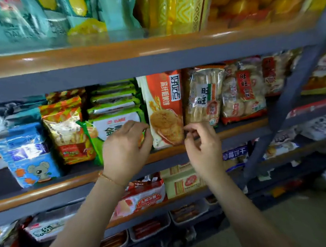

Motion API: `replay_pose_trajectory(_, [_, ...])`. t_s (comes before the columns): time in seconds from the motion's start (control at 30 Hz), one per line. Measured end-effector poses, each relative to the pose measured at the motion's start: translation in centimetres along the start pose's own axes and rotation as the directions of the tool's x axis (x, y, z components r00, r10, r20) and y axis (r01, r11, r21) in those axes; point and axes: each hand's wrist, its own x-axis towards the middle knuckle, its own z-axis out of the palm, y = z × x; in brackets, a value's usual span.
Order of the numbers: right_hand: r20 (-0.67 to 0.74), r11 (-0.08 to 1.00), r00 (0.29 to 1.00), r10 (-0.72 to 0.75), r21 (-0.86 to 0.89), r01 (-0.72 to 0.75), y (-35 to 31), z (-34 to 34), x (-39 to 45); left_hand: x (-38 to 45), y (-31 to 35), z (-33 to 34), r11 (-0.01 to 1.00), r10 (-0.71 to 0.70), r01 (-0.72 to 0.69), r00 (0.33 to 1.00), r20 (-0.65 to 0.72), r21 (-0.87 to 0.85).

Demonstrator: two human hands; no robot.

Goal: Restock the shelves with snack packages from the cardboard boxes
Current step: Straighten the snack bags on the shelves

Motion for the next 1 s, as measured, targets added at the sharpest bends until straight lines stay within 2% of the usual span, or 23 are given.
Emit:
replay_pose_trajectory(0.1, [-0.005,1.000,1.000,0.029,0.007,-0.029,3.0,-2.3,1.0,0.5,4.3,2.8,0.995,0.073,-0.070,0.997,0.031,-0.076])
replay_pose_trajectory(0.2, [0.072,0.954,0.971,0.228,0.182,-0.238,5.5,-5.6,4.0,1.3,8.2,6.7,0.990,0.087,-0.076,0.992,0.088,-0.119])
replay_pose_trajectory(0.27, [0.170,0.906,0.940,0.297,0.260,-0.333,7.2,-8.0,6.2,2.0,10.4,9.6,0.996,0.051,-0.039,0.986,0.161,-0.076])
replay_pose_trajectory(0.37, [0.351,0.902,0.900,0.258,0.246,-0.355,10.4,-10.1,9.0,2.8,12.9,13.4,0.994,-0.088,0.071,0.967,0.238,0.078])
replay_pose_trajectory(0.47, [0.511,0.885,0.835,0.204,0.268,-0.381,11.7,-10.6,11.3,3.3,14.5,15.6,0.959,-0.249,0.203,0.935,0.253,0.196])
replay_pose_trajectory(0.6, [0.485,0.846,0.842,0.237,0.323,-0.425,11.5,-9.7,13.6,4.0,15.2,16.2,0.897,-0.419,0.359,0.876,0.239,0.256])
replay_pose_trajectory(0.7, [0.496,0.850,0.836,0.233,0.313,-0.423,11.2,-9.1,13.3,4.3,15.9,16.2,0.864,-0.459,0.349,0.842,0.283,0.362])
replay_pose_trajectory(0.77, [0.536,0.883,0.826,0.172,0.287,-0.371,11.1,-8.6,13.5,4.4,16.2,16.4,0.839,-0.517,0.393,0.792,0.324,0.377])
replay_pose_trajectory(0.87, [0.625,0.910,0.776,0.090,0.264,-0.318,10.7,-8.4,14.5,5.1,15.9,16.8,0.800,-0.595,0.495,0.725,0.346,0.339])
replay_pose_trajectory(1.0, [0.651,0.948,0.757,0.062,0.199,-0.249,10.9,-9.2,14.9,5.6,16.0,17.7,0.782,-0.617,0.509,0.713,0.333,0.358])
